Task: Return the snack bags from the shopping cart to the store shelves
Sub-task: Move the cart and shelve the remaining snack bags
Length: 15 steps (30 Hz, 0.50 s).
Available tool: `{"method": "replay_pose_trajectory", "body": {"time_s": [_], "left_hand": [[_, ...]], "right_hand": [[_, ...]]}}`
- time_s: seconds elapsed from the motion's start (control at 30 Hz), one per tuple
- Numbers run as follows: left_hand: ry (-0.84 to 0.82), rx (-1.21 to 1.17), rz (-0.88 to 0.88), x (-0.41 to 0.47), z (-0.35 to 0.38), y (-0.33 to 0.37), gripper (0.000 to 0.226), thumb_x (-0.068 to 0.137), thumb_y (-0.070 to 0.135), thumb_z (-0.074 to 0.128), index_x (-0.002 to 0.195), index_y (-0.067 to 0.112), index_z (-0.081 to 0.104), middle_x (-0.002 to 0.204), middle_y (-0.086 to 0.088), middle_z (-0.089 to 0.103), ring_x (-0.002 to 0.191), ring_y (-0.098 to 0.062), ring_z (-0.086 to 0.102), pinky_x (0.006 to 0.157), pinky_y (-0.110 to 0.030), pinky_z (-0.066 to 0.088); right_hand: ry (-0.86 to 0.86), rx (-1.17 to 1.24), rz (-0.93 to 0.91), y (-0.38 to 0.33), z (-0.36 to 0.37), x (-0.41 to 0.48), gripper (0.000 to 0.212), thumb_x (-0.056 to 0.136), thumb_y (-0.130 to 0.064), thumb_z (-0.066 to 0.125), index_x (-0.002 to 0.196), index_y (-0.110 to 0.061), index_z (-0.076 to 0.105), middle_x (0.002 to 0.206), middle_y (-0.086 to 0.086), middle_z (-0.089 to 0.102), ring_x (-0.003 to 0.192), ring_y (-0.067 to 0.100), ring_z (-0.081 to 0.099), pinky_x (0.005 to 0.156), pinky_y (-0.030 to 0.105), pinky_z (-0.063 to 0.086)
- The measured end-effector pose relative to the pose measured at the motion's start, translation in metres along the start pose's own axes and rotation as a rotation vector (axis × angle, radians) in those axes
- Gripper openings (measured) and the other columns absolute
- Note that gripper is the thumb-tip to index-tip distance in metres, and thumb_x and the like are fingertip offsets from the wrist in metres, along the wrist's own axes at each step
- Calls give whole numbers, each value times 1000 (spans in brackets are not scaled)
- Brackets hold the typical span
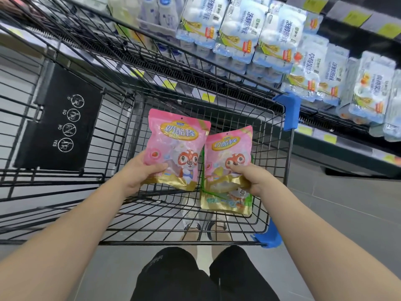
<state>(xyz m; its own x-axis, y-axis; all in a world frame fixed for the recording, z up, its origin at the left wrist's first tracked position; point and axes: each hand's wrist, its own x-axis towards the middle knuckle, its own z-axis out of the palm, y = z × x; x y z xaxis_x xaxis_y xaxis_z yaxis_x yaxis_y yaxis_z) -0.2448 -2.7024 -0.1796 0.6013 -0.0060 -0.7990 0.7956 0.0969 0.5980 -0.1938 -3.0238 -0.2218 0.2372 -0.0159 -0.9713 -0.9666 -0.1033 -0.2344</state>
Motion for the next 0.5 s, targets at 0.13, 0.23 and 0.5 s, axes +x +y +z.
{"method": "replay_pose_trajectory", "body": {"time_s": [0.13, 0.23, 0.5], "left_hand": [[26, -38, 8, -14, -5, 8, 42, 80, 2, 74, 116, 21, 62, 102, -3, 76, 83, -18, 71, 68, -30, 57], [27, -73, 40, -28, -7, 19, 52, 73, 7, 77, 121, 18, 61, 107, -7, 75, 89, -22, 71, 72, -33, 59], [-24, -84, 161, -68, -1, 63, 61, 70, 15, 80, 127, 12, 57, 123, -20, 67, 104, -35, 62, 81, -43, 48]], "right_hand": [[-67, 48, -107, -4, 4, -38, 36, 87, -15, 79, 120, -12, 66, 123, 15, 73, 123, 37, 64, 105, 60, 48], [-157, 108, -196, -9, -1, -58, 35, 93, -10, 71, 127, -9, 64, 121, 15, 73, 110, 32, 70, 99, 52, 55], [-337, 203, -449, -34, -24, -121, 50, 94, -15, 68, 141, -7, 54, 134, 19, 66, 122, 38, 64, 91, 45, 58]]}}
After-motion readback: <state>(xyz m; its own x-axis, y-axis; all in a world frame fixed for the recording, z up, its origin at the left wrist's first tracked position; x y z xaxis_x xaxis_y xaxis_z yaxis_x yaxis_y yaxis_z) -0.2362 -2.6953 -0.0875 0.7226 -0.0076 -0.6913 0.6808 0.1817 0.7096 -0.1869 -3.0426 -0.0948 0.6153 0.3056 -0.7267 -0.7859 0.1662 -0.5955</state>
